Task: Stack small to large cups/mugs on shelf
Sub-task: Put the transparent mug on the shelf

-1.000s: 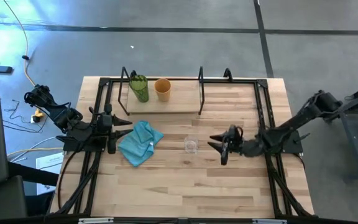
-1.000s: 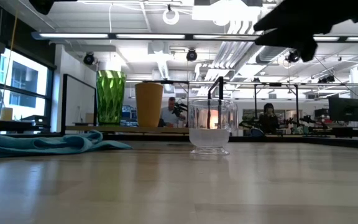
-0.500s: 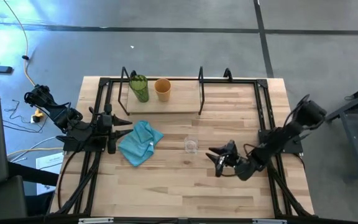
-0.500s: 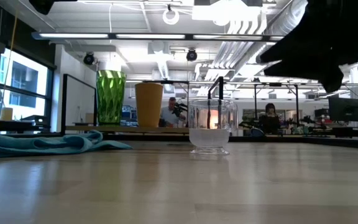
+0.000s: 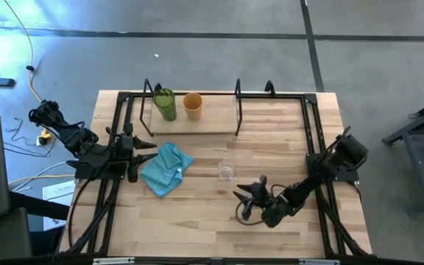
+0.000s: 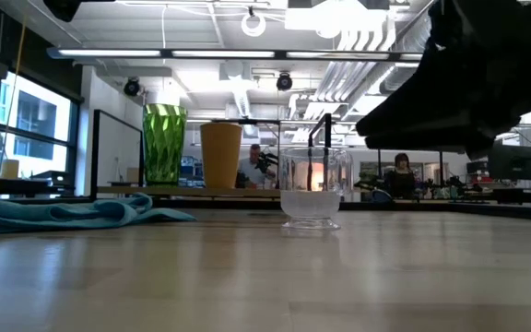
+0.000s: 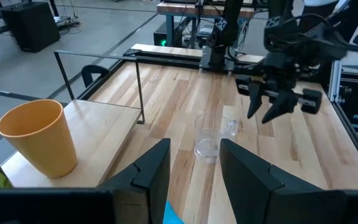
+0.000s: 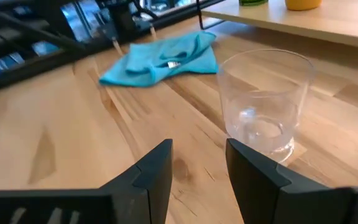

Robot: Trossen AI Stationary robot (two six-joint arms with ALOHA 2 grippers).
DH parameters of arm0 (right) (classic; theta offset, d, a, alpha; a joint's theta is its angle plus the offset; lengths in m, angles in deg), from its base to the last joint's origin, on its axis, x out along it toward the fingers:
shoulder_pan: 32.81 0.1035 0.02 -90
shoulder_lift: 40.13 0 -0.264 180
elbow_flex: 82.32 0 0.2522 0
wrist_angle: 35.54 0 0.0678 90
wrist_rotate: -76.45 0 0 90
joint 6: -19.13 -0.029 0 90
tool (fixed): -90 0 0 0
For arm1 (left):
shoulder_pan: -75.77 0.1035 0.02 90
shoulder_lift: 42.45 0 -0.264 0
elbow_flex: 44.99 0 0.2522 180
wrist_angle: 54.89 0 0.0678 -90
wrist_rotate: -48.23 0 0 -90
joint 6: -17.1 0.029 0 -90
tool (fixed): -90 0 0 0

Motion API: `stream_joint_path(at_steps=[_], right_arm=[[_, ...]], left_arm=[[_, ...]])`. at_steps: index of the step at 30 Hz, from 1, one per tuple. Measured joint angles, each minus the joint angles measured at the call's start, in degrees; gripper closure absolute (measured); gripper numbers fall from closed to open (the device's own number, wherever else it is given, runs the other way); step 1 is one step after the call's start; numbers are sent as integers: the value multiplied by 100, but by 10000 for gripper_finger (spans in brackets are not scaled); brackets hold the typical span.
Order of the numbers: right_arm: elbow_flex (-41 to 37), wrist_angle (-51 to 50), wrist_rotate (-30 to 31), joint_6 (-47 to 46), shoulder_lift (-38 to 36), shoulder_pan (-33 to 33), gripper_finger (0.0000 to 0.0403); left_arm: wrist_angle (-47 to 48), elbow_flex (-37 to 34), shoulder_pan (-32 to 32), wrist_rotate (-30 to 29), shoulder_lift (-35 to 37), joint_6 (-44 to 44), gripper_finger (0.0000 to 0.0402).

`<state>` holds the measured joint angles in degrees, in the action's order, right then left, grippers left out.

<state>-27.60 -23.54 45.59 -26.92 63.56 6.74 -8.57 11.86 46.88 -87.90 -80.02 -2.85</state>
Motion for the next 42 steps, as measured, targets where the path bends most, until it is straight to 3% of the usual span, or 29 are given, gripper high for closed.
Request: stream_joint_path(at_steps=[14,22,42], right_arm=[[1492,-3325,693,-1290,585,-15,261],[1444,-3430,815,-1804,657,-59,261],[1444,-3434,623,-1695,657,-439,261]], left_arm=[[-14,0,0,22,-173,-6,273],[-2,0,0,2,-186,8,273],[11,0,-2,2,-195,20,273]])
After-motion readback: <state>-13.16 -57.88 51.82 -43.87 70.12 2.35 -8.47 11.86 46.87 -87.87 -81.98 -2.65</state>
